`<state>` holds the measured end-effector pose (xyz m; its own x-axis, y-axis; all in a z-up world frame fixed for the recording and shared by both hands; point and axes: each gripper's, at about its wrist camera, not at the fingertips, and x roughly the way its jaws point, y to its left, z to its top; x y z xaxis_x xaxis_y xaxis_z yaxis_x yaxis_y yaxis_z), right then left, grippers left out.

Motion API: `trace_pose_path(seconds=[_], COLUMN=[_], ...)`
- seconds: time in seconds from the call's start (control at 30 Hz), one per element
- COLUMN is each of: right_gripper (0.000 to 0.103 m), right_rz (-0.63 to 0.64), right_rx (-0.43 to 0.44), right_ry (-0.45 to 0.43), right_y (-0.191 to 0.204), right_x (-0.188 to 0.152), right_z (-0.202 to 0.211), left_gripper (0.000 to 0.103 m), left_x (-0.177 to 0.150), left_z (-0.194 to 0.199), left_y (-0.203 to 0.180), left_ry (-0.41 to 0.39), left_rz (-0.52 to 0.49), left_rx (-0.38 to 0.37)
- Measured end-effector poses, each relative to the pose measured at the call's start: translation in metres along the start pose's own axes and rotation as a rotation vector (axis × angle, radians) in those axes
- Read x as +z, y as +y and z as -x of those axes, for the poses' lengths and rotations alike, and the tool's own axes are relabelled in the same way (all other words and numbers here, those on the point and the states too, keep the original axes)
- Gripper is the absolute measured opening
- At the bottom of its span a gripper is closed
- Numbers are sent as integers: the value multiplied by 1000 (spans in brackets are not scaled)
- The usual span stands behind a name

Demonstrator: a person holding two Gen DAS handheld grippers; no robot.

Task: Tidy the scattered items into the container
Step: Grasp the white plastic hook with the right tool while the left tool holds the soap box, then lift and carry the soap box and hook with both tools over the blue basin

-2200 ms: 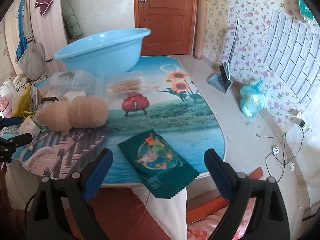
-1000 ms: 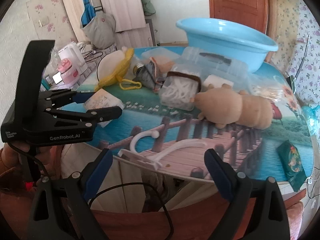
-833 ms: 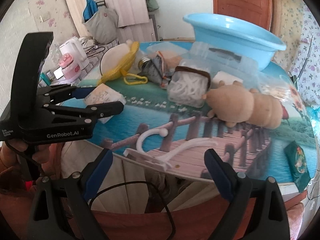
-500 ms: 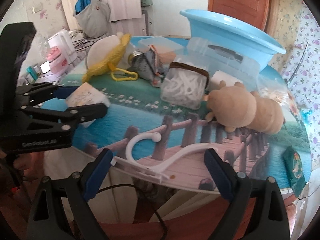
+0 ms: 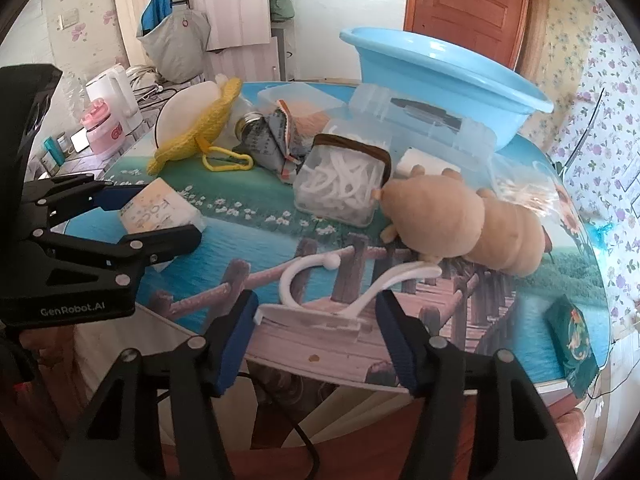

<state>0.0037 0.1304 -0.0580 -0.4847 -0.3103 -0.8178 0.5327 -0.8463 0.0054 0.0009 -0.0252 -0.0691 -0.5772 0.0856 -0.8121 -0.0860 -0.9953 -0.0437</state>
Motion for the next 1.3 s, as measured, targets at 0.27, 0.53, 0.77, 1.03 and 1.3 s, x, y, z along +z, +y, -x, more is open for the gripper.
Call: trace_pose_path(seconds=[0.27,0.53,0.77,1.03,1.3], right_gripper=[55,55,55,55,55], right_rz=[-15,-15,-10,16,26], right_rx=[36,68,116,159,168], right_ry=[-12,-40,-88,-154,-259], right_y=[-2,-3,0,4,-2], right_x=[1,2,11,20,39], right_z=[3,10,22,38,63], left_gripper=[62,62,62,62,62], left_x=[3,4,8,18,37], left_z=[-1,3,15,31,44], left_y=[-1,-3,-3,-5,-4], left_ry=[-4,-16,-44,-93,-126], left_rz=[-4,-3,-3,4,8], left_rx=[1,4,12,27,31])
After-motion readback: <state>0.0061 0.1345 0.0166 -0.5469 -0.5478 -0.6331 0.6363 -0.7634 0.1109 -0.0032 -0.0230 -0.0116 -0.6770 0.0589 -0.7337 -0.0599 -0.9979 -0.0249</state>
